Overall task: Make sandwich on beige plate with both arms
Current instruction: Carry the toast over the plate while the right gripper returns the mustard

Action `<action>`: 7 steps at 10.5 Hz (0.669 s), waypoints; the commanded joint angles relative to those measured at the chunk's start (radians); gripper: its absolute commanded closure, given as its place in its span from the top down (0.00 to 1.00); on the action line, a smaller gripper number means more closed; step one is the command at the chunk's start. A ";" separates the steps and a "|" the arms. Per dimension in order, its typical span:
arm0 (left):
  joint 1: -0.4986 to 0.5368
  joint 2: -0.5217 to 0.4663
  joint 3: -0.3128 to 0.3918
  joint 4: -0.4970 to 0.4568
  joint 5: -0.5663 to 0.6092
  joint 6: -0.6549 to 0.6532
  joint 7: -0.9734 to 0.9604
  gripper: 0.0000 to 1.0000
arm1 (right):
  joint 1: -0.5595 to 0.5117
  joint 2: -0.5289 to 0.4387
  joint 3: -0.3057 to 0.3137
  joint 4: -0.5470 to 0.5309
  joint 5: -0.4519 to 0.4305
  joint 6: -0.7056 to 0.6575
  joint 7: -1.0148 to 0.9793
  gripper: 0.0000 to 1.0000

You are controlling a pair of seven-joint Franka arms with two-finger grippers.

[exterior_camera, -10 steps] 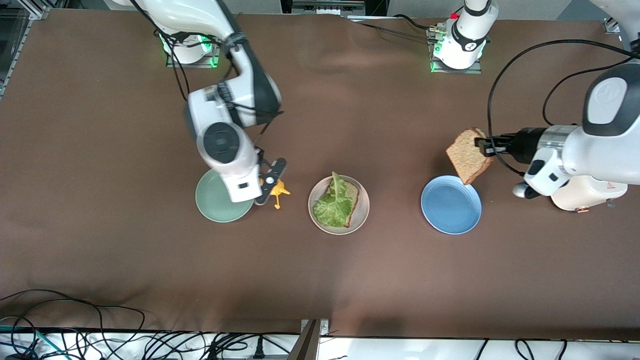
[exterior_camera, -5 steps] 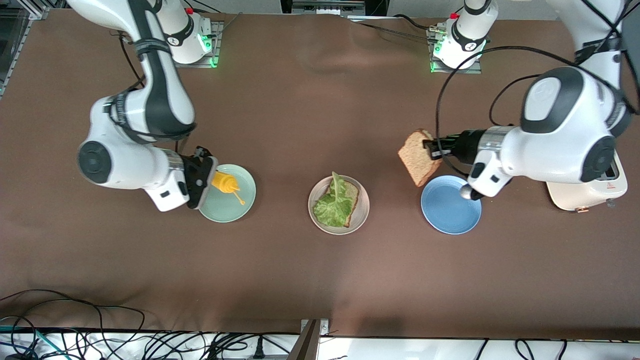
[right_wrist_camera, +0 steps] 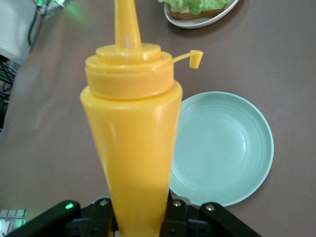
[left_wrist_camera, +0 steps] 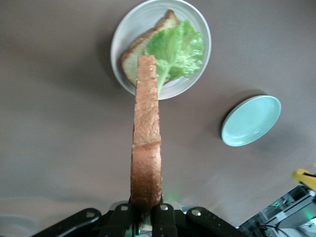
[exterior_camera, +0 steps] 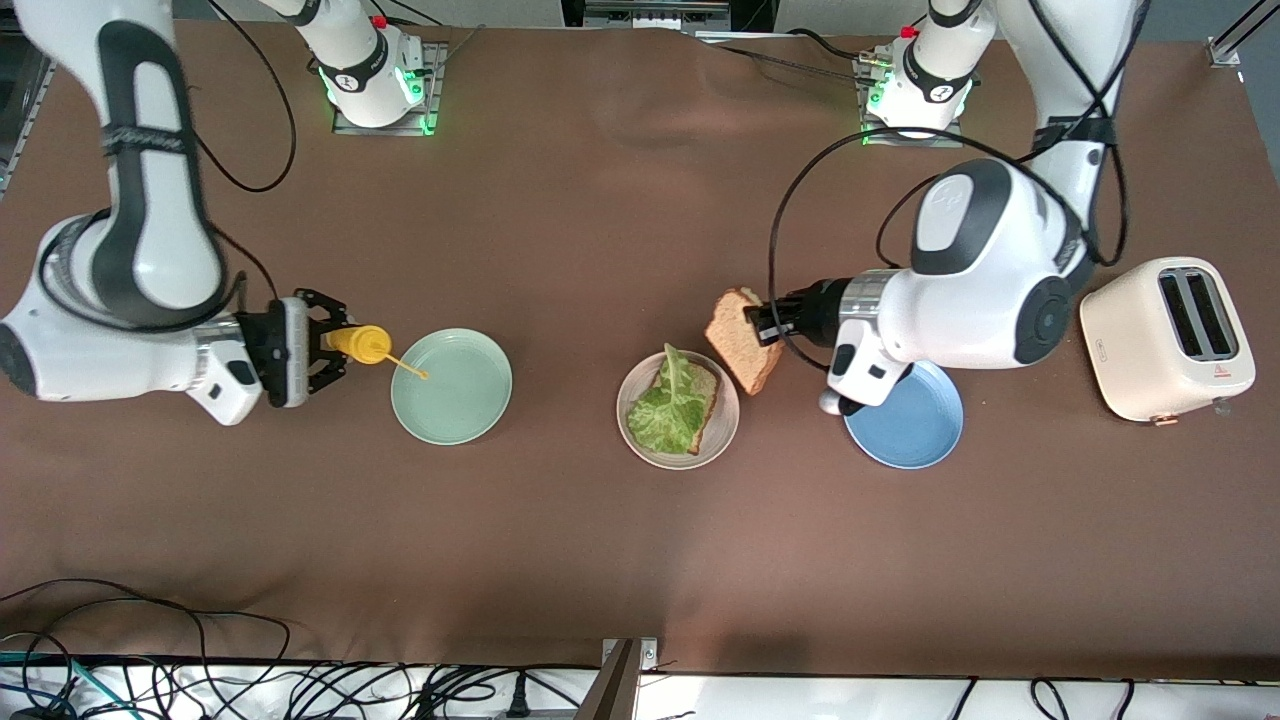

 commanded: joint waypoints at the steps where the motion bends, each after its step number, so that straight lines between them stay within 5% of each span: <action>1: -0.082 0.070 0.011 0.005 -0.056 0.137 -0.036 0.00 | -0.140 0.129 0.021 0.066 0.073 -0.096 -0.229 0.00; 7: -0.151 0.149 0.010 0.009 -0.100 0.363 -0.041 0.00 | -0.238 0.300 0.021 0.105 0.186 -0.219 -0.408 0.00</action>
